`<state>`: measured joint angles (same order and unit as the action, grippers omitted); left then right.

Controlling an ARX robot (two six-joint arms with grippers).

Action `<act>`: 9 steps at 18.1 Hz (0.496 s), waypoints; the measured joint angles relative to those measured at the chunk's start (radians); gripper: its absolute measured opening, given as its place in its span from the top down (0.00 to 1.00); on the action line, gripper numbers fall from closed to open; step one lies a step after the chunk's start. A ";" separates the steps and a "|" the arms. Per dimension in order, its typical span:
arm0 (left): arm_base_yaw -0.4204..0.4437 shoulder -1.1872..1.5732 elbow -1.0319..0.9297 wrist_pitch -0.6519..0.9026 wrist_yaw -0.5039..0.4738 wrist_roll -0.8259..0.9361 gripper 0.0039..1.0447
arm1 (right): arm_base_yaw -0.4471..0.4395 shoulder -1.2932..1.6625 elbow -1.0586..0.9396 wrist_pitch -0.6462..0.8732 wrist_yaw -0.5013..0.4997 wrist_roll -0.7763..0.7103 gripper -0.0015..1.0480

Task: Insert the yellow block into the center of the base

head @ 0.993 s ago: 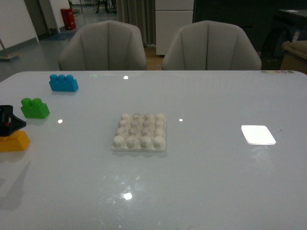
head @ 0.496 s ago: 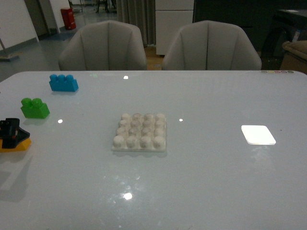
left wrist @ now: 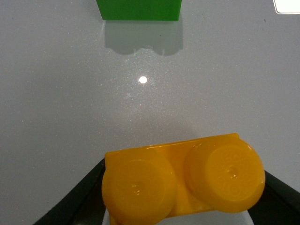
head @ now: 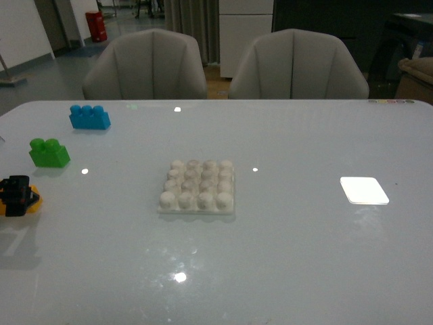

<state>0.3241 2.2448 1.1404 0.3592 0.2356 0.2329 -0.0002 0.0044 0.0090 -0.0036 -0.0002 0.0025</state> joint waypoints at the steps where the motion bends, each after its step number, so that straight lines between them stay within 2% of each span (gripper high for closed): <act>1: 0.000 0.000 0.000 0.002 0.000 -0.006 0.33 | 0.000 0.000 0.000 0.000 0.000 0.000 0.06; 2: -0.002 0.000 0.000 0.006 0.002 -0.017 0.37 | 0.000 0.000 0.000 0.000 0.000 0.000 0.06; 6: -0.031 -0.079 -0.124 0.065 0.019 -0.044 0.38 | 0.000 0.000 0.000 0.000 0.000 0.000 0.06; 9: -0.146 -0.259 -0.292 0.151 0.008 -0.093 0.38 | 0.000 0.000 0.000 0.000 0.000 0.000 0.06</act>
<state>0.1780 1.9858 0.8486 0.5102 0.2440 0.1402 -0.0002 0.0044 0.0090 -0.0036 -0.0002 0.0025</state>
